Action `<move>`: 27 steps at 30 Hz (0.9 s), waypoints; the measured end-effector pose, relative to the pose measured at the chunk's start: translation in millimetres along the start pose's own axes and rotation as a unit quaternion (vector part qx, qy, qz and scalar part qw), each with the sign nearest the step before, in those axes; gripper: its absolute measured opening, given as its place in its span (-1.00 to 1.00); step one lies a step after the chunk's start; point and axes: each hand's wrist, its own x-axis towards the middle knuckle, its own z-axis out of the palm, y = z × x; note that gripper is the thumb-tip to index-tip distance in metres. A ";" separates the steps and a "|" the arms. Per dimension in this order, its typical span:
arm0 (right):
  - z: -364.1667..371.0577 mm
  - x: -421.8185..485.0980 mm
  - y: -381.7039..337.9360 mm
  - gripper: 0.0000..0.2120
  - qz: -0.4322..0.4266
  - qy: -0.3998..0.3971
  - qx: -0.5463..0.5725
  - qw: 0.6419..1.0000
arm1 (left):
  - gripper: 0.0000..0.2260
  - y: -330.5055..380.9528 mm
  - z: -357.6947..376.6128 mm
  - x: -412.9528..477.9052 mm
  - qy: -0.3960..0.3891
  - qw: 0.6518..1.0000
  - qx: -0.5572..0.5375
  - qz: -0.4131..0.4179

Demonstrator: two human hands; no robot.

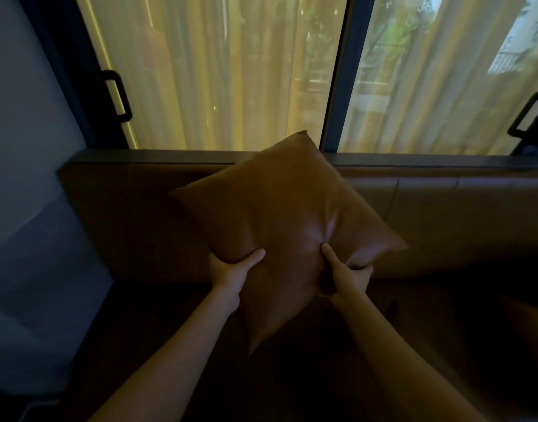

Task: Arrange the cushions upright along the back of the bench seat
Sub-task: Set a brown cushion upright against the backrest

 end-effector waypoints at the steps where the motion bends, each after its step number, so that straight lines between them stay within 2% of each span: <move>1: -5.0 -6.3 11.3 0.10 0.013 0.001 0.001 1.000 | 0.04 -7.7 -10.0 -5.1 -0.002 1.000 0.000 -0.005; 5: -25.3 -25.8 57.1 0.01 0.044 0.020 -0.023 0.999 | 0.05 -40.1 -45.3 -23.0 0.003 0.999 0.025 -0.027; 14: -43.7 -35.6 151.8 0.05 0.110 0.050 -0.060 0.991 | 0.00 -117.1 -105.9 -30.3 0.027 0.994 0.067 -0.084; 21: -34.3 1.3 236.1 0.00 0.138 0.071 -0.099 0.983 | 0.00 -182.2 -136.2 10.5 0.055 0.987 0.101 -0.114; 27: -30.2 41.9 303.6 -0.02 0.175 0.082 -0.118 0.974 | 0.05 -244.8 -151.5 60.3 0.045 0.980 0.123 -0.149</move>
